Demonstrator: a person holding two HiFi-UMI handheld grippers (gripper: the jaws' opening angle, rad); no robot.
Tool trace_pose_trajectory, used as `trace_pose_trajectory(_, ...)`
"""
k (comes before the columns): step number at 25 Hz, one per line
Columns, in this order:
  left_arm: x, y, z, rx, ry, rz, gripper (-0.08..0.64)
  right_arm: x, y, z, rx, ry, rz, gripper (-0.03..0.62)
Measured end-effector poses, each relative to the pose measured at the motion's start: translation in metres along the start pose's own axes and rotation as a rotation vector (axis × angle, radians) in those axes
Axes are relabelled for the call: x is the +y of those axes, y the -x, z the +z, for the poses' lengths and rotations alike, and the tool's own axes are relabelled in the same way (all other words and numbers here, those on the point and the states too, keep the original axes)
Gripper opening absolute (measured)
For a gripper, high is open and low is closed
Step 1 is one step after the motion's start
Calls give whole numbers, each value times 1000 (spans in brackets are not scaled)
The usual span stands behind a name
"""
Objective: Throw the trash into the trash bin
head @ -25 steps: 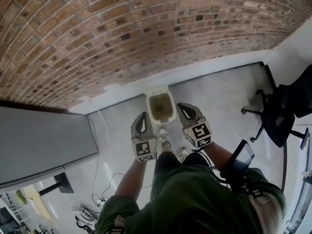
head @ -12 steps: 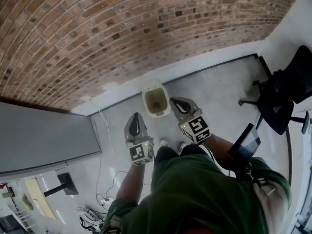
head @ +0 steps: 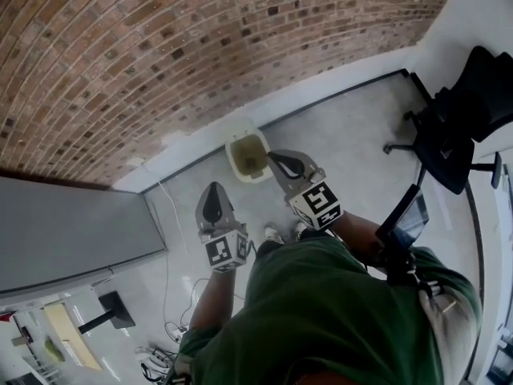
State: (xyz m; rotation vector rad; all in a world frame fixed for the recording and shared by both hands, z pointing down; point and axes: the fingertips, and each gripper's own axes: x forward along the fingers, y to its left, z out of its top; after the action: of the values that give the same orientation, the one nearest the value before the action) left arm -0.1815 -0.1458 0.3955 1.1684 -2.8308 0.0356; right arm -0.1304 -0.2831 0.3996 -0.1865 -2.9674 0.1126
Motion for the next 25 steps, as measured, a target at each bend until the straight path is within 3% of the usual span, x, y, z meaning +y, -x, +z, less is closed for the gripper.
trace_pose_trajectory(14, 0, 23, 15, -27, 15, -49, 5, 7, 34, 25, -50, 1, -62, 3)
trace_pose_trajectory(25, -1, 30, 21, -25, 9, -78, 5, 13, 44, 19, -39, -20, -98, 3)
